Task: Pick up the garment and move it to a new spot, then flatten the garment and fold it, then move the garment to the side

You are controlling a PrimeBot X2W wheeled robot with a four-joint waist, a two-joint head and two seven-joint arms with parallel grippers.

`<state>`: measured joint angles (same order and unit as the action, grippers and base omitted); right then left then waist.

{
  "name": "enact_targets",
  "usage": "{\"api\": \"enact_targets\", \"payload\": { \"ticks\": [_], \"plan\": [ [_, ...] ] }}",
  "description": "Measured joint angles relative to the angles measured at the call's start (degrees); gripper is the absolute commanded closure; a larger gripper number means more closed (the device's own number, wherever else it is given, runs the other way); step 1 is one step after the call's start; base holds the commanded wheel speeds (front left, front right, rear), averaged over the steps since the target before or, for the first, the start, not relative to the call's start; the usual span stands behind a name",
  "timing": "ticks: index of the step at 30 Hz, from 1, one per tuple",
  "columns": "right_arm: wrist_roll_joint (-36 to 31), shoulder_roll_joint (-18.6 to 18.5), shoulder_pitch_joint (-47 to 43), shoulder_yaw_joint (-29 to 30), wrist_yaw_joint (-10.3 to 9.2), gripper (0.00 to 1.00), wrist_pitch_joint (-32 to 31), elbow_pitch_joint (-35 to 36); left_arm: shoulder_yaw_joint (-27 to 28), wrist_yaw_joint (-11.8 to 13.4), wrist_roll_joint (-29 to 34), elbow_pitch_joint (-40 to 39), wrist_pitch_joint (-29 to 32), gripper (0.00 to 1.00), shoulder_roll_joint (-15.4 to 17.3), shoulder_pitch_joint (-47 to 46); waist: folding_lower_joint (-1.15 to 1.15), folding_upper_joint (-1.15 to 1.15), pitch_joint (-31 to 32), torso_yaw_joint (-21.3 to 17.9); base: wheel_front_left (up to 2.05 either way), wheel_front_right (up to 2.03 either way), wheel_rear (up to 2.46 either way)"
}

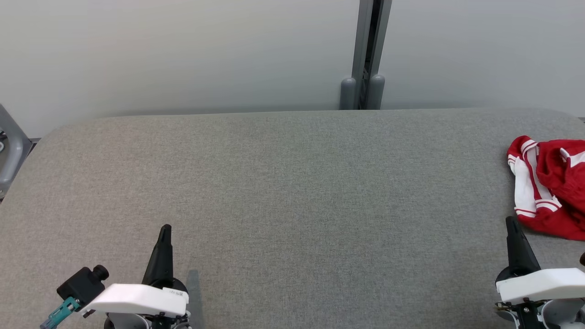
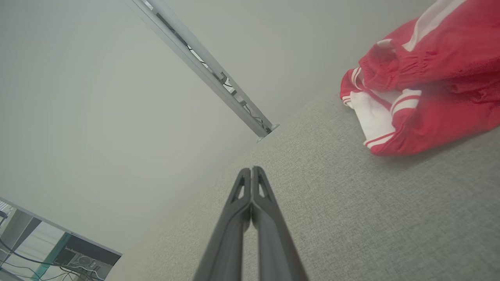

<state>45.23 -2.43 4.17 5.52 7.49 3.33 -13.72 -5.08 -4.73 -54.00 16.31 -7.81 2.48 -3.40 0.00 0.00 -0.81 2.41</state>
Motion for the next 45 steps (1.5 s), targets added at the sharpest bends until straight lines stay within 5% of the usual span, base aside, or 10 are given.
{"api": "enact_targets", "payload": {
  "ticks": [45],
  "plan": [
    [27.0,-0.1,1.3,8.3,-0.01,1.0,-9.1,-0.5,-0.7,-1.5,-24.3,5.0,5.2,1.0,0.1,-7.8,0.0,0.0,0.3,-1.2,0.0,0.0,0.0]
  ]
}}
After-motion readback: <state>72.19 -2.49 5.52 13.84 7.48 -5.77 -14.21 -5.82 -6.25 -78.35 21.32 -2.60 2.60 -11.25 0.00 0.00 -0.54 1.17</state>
